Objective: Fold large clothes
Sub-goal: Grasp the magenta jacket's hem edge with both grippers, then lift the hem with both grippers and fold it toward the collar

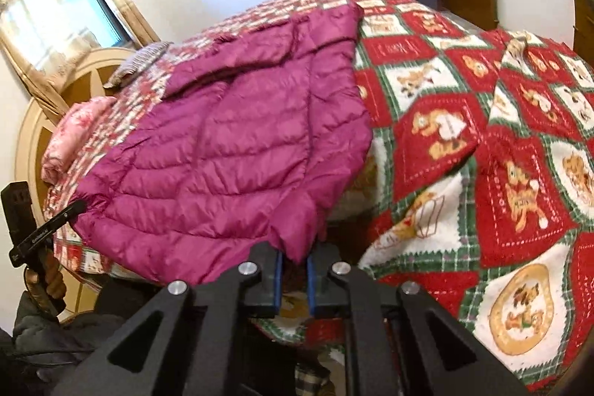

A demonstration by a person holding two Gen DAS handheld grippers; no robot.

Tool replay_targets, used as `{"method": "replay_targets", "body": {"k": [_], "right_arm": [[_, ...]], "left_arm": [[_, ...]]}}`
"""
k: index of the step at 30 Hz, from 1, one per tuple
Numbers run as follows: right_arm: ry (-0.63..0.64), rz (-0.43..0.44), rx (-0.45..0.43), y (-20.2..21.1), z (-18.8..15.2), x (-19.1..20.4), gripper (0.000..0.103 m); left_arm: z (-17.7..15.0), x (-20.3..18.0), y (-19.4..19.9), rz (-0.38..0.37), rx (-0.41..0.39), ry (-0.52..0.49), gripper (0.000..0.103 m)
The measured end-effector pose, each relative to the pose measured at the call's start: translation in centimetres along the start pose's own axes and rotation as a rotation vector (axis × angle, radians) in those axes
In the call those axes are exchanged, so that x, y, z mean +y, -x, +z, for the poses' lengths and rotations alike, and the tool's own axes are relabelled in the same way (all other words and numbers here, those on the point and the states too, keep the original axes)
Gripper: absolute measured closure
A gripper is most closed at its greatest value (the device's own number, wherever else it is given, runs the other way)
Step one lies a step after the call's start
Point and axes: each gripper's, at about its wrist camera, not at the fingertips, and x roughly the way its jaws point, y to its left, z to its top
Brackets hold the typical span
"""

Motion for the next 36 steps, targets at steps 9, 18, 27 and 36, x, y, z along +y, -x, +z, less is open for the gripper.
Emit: {"method": "replay_targets", "body": {"k": [9, 18, 27, 36], "right_arm": [[-0.014, 0.066, -0.082, 3.2, 1.4, 0.5, 0.092], [-0.003, 0.087, -0.181, 7.7, 2.6, 1.3, 0.092], [-0.034, 0.116, -0.349, 13.5, 5.7, 1.4, 0.092], [0.001, 0.067, -0.402, 9.4, 13.8, 3.1, 0.092]], "left_arm": [[1.7, -1.1, 3.2, -0.121, -0.122, -0.011, 0.098], [3.7, -3.5, 7.0, -0.23, -0.24, -0.108, 0.098], [7.0, -3.3, 11.6, -0.27, -0.376, -0.102, 0.098], [13.8, 1.3, 5.6, -0.127, -0.295, 0.038, 0.098]]}}
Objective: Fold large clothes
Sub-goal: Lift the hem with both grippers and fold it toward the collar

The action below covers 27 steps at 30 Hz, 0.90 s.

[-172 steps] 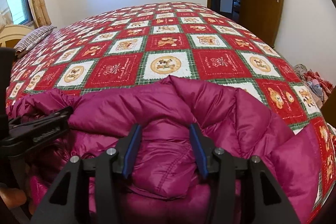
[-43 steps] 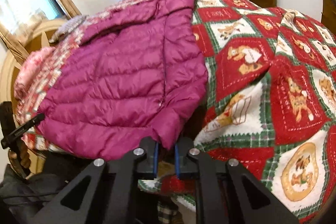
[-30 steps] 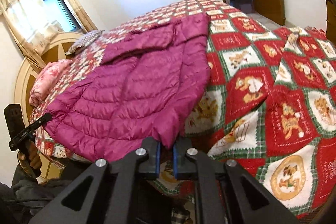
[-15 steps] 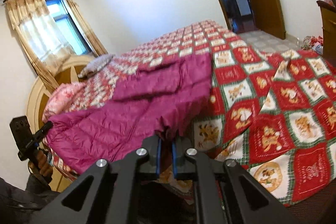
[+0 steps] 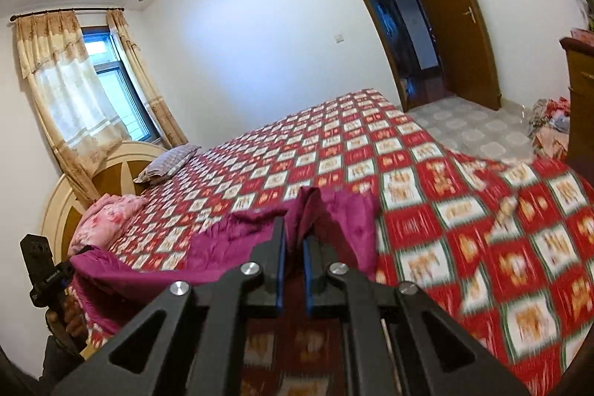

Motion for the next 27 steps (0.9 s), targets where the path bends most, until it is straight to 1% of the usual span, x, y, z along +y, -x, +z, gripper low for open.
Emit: {"method": "replay_targets", "body": {"k": [4, 8, 10, 12, 14, 17, 21, 24, 26, 27], "right_arm": [[0.045, -0.061, -0.004, -4.9, 2.4, 0.6, 0.092], [0.047, -0.144, 0.022, -10.8, 4.2, 0.0, 0.092], [0.039, -0.166, 0.031, -13.0, 4.6, -0.5, 0.092], [0.035, -0.206, 0.04, -15.8, 4.9, -1.2, 0.092], [0.032, -0.25, 0.055, -18.8, 4.7, -1.9, 0.092], [0.044, -0.309, 0.095, -22.5, 3.9, -2.7, 0.092], [0.091, -0.398, 0.145, -27.2, 1.7, -4.0, 0.092], [0.124, -0.444, 0.163, -29.4, 0.1, -4.6, 0.092], [0.126, -0.456, 0.172, -30.5, -0.7, -4.9, 0.087], [0.124, -0.46, 0.181, -30.9, -1.1, -5.1, 0.087]], "left_arm": [[2.3, 2.3, -4.6, 0.104, 0.052, 0.036, 0.098], [3.9, 4.6, -9.2, 0.178, 0.096, 0.082, 0.098], [4.3, 6.0, -11.6, 0.221, 0.119, 0.108, 0.098], [4.5, 7.4, -14.2, 0.275, 0.143, 0.134, 0.098], [4.1, 9.2, -16.9, 0.352, 0.174, 0.146, 0.098], [3.0, 11.4, -20.1, 0.432, 0.223, 0.168, 0.098], [1.6, 13.0, -23.3, 0.516, 0.269, 0.164, 0.098], [0.0, 14.0, -25.4, 0.579, 0.304, 0.146, 0.097], [-1.1, 14.7, -26.5, 0.604, 0.323, 0.137, 0.096], [-1.5, 15.0, -27.0, 0.609, 0.329, 0.135, 0.096]]}}
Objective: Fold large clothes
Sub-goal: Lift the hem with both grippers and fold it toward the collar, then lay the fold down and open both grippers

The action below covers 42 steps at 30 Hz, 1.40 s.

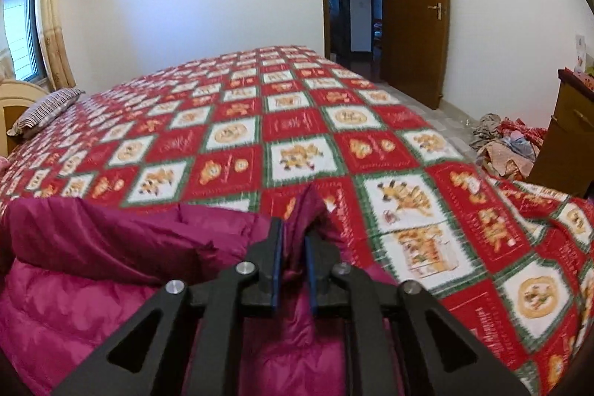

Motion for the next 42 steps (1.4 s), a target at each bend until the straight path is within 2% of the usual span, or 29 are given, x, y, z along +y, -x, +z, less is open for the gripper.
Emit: {"method": "replay_targets", "body": {"k": [6, 10, 12, 14, 16, 17, 18, 20, 21, 22, 23, 24, 26, 29, 30, 32, 34, 37, 39, 42], "right_arm": [[-0.011, -0.009, 0.05, -1.9, -0.3, 0.1, 0.08], [-0.022, -0.008, 0.11, -3.6, -0.5, 0.1, 0.074], [-0.023, -0.019, 0.119, -3.8, -0.6, 0.1, 0.072], [-0.025, -0.029, 0.122, -3.8, -0.6, 0.0, 0.067], [-0.041, -0.032, 0.123, -3.9, -0.7, -0.3, 0.06], [-0.052, -0.035, 0.123, -3.9, -0.7, -0.5, 0.053], [-0.064, -0.043, 0.124, -3.9, -0.7, -0.7, 0.048], [-0.087, -0.032, 0.126, -4.0, -0.7, -1.1, 0.048], [-0.091, -0.03, 0.125, -4.0, -0.7, -1.2, 0.048], [-0.088, -0.035, 0.122, -3.9, -0.7, -1.1, 0.048], [-0.081, -0.043, 0.117, -3.8, -0.6, -0.9, 0.048], [-0.075, -0.05, 0.113, -3.8, -0.6, -0.8, 0.048], [-0.066, -0.065, 0.102, -3.6, -0.5, -0.6, 0.047], [-0.077, -0.046, 0.107, -2.9, 0.1, -1.0, 0.046], [-0.091, -0.042, 0.092, -2.1, 0.5, -1.2, 0.046], [-0.132, -0.029, 0.009, 1.0, 1.2, -1.5, 0.046], [-0.121, 0.025, -0.055, 4.6, 1.9, -0.6, 0.046], [-0.032, 0.153, -0.029, 6.9, 1.9, 2.8, 0.049], [0.012, 0.223, 0.002, 7.1, 1.4, 5.3, 0.053], [0.061, 0.249, 0.056, 5.3, 0.8, 8.7, 0.053]], "left_arm": [[-0.6, -0.4, -1.8, 0.003, -0.009, 0.011, 0.096], [-0.6, 0.0, -2.1, -0.022, -0.006, 0.033, 0.096], [-0.6, 1.5, -1.9, -0.104, -0.004, 0.107, 0.096], [-0.4, 4.5, -1.4, -0.259, 0.017, 0.259, 0.095], [0.1, 7.1, -0.3, -0.357, 0.039, 0.372, 0.095], [0.5, 8.1, 0.8, -0.379, 0.026, 0.406, 0.095], [1.0, 8.6, 2.0, -0.36, -0.002, 0.413, 0.093], [2.1, 8.5, 5.2, -0.22, -0.077, 0.368, 0.076], [2.5, 8.1, 6.7, -0.175, -0.115, 0.329, 0.05], [2.8, 7.4, 7.9, -0.156, -0.149, 0.297, 0.028], [3.0, 6.1, 9.4, -0.151, -0.193, 0.254, 0.025], [3.1, 5.1, 10.1, -0.157, -0.212, 0.222, 0.024], [3.1, 0.9, 10.8, -0.177, -0.212, 0.093, 0.024], [2.3, -5.4, 9.8, -0.159, -0.179, -0.064, 0.024], [1.7, -6.9, 9.2, -0.152, -0.157, -0.09, 0.024], [0.1, -9.4, 7.8, -0.167, -0.109, -0.128, 0.024], [-0.9, -11.1, 6.6, -0.166, -0.086, -0.143, 0.024], [-1.9, -12.7, 4.7, -0.156, -0.073, -0.16, 0.024], [-2.0, -13.5, 3.4, -0.11, -0.072, -0.185, 0.024], [-2.0, -13.6, 1.3, -0.022, -0.059, -0.208, 0.024]]}}
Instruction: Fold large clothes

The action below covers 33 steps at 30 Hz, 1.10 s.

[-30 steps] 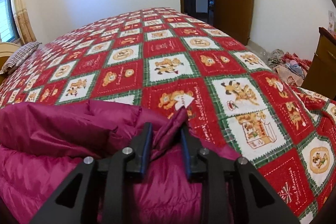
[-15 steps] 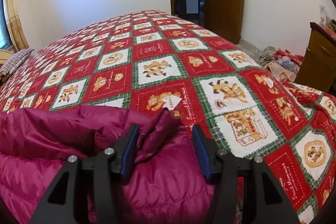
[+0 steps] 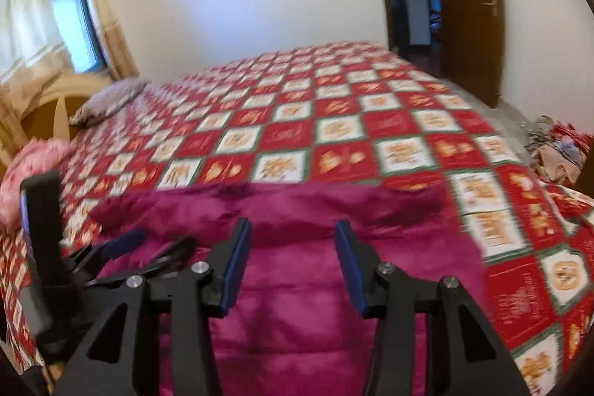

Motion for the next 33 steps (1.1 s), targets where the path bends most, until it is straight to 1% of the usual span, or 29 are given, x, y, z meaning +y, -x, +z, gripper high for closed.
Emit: {"method": "replay_targets", "body": {"k": [1, 2, 3, 5, 7, 9, 11, 13, 16, 20, 22, 23, 24, 25, 26, 28, 29, 30, 31, 32, 33], "right_arm": [[0.007, -0.01, 0.012, -1.0, 0.0, 0.4, 0.053], [0.008, -0.018, 0.03, -2.2, 0.0, 0.8, 0.054], [-0.002, -0.018, 0.06, -3.9, 0.1, 1.0, 0.058], [-0.012, -0.021, 0.094, -5.6, -0.4, 1.2, 0.062], [-0.019, -0.034, 0.111, -7.2, -0.9, 1.0, 0.062], [-0.008, -0.039, 0.098, -7.1, -1.6, 0.8, 0.062], [-0.011, -0.038, 0.088, -7.1, -2.1, 0.5, 0.062], [-0.036, -0.025, 0.095, -7.6, -2.4, 0.0, 0.063], [-0.067, -0.009, 0.115, -8.3, -2.5, -0.6, 0.064], [-0.04, -0.055, 0.142, -9.2, -2.6, -0.1, 0.065], [-0.033, -0.059, 0.142, -9.3, -2.7, 0.0, 0.065], [-0.038, -0.054, 0.141, -9.2, -2.8, -0.2, 0.065], [-0.043, -0.049, 0.14, -9.2, -2.8, -0.3, 0.065], [-0.048, -0.043, 0.138, -9.1, -2.8, -0.4, 0.065], [-0.049, -0.043, 0.138, -9.1, -2.8, -0.4, 0.065], [-0.047, -0.044, 0.137, -9.1, -2.7, -0.4, 0.065], [-0.045, -0.045, 0.139, -9.1, -2.7, -0.3, 0.065], [-0.045, -0.046, 0.141, -9.1, -2.7, -0.3, 0.065], [-0.044, -0.046, 0.143, -9.2, -2.7, -0.3, 0.065], [-0.046, -0.043, 0.149, -9.1, -2.6, -0.3, 0.065], [-0.049, -0.037, 0.155, -9.0, -2.5, -0.3, 0.065]], "left_arm": [[-0.1, 0.4, -0.8, 0.017, 0.015, 0.01, 0.024], [-0.3, 0.6, -1.1, 0.018, 0.024, 0.021, 0.024], [-0.5, 1.0, -1.6, 0.011, 0.031, 0.035, 0.023], [-0.8, 1.6, -2.4, -0.004, 0.037, 0.061, 0.02], [-0.9, 1.7, -3.1, -0.015, 0.053, 0.073, 0.015], [-0.8, 1.6, -3.6, -0.014, 0.065, 0.074, 0.014], [-0.8, 1.4, -3.9, 0.005, 0.075, 0.07, 0.014], [-0.8, 1.2, -4.1, 0.022, 0.083, 0.062, 0.014], [-0.8, 1.3, -4.4, 0.024, 0.093, 0.064, 0.014], [-0.7, 1.6, -4.3, 0.009, 0.104, 0.075, 0.014], [-0.4, 1.9, -3.5, -0.019, 0.11, 0.072, 0.014], [-0.1, 2.3, -2.8, -0.024, 0.097, 0.069, 0.014], [0.1, 3.0, -1.9, -0.01, 0.068, 0.071, 0.014], [0.5, 3.9, -0.8, 0.02, 0.026, 0.078, 0.014], [0.9, 4.8, -0.3, 0.046, 0.0, 0.084, 0.014], [1.7, 6.9, -0.2, 0.138, -0.021, 0.095, 0.014], [1.9, 8.0, -0.9, 0.203, -0.008, 0.101, 0.014], [2.0, 9.1, -1.7, 0.25, 0.014, 0.114, 0.014], [1.8, 10.3, -2.9, 0.279, 0.051, 0.14, 0.014], [1.3, 11.1, -4.1, 0.272, 0.089, 0.173, 0.013], [0.8, 11.6, -4.8, 0.238, 0.11, 0.202, 0.013]]}}
